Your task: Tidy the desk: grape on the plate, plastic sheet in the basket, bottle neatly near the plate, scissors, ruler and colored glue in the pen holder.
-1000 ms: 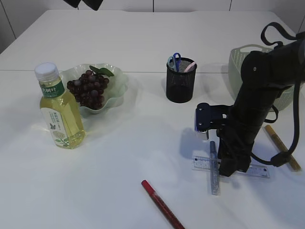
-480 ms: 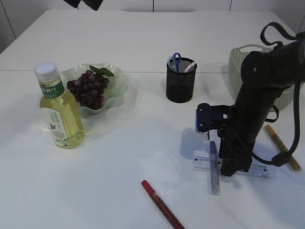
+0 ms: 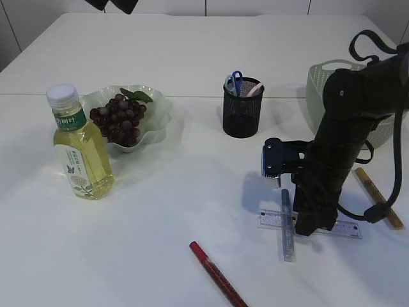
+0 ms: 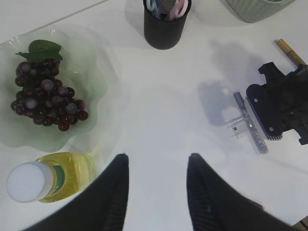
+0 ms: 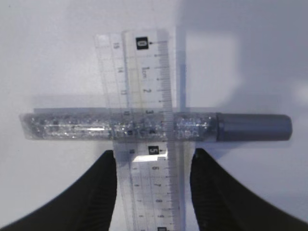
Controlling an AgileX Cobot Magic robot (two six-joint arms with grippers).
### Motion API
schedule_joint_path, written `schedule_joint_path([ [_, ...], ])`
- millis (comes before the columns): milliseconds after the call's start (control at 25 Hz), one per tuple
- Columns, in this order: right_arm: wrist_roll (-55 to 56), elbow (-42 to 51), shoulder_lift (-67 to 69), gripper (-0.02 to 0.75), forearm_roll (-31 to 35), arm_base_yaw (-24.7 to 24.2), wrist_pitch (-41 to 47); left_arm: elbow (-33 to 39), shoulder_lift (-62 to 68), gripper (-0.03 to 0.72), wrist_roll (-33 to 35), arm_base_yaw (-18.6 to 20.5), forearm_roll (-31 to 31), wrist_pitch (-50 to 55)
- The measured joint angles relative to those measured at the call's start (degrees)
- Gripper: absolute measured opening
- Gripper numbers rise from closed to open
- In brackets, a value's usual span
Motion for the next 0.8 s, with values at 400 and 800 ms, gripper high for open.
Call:
schedule_joint_path([
  [400,0.00,0.00,0.00,0.402,0.00,0.00,-0.81,0.00,0.00,0.299,0.00,0.00,0.00,0.00],
  [800,0.00,0.00,0.20,0.403,0.42,0.00,-1.03,0.00,0.00,0.299,0.00,0.00,0.00,0.00],
])
